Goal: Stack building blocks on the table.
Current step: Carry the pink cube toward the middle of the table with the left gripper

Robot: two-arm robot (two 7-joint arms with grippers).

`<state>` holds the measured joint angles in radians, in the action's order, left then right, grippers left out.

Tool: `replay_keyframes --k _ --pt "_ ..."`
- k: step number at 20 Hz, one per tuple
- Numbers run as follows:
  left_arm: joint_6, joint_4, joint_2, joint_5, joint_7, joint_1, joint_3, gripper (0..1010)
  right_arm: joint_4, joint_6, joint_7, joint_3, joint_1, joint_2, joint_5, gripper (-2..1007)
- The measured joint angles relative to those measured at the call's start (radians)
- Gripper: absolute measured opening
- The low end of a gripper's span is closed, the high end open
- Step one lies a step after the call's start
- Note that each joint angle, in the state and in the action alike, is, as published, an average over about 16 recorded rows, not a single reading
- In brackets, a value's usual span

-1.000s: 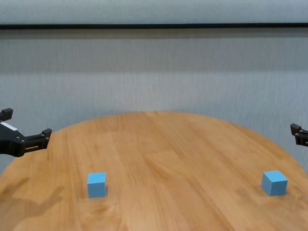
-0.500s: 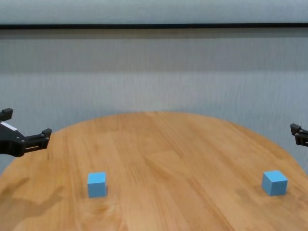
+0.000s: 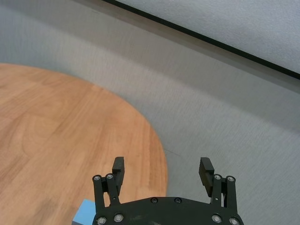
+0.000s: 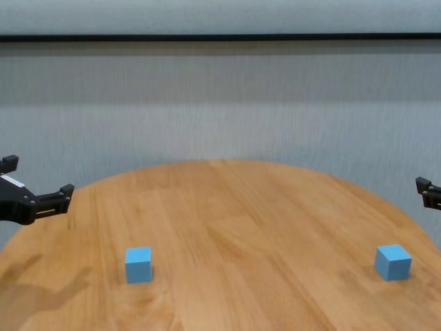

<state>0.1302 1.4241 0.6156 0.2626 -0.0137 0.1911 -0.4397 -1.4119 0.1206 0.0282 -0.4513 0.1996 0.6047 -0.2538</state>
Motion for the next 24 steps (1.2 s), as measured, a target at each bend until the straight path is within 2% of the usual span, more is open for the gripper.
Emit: replay_keyframes --k 7,14,18,24 --pt "0.044 0.049 0.050 0.030 0.057 -0.039 0.040 1003 0.000 0.000 0.000 0.000 0.000 0.000 0.000 1005" --pt "0.101 0.114 0.107 0.073 0.171 -0.082 0.073 1002 0.000 0.000 0.000 0.000 0.000 0.000 0.000 1005" --pt "0.125 0.139 0.120 0.094 0.256 -0.089 0.062 1003 0.000 0.000 0.000 0.000 0.000 0.000 0.000 1005" --pt "0.145 0.153 0.112 0.119 0.390 -0.078 0.019 1003 0.000 0.000 0.000 0.000 0.000 0.000 0.000 1005"
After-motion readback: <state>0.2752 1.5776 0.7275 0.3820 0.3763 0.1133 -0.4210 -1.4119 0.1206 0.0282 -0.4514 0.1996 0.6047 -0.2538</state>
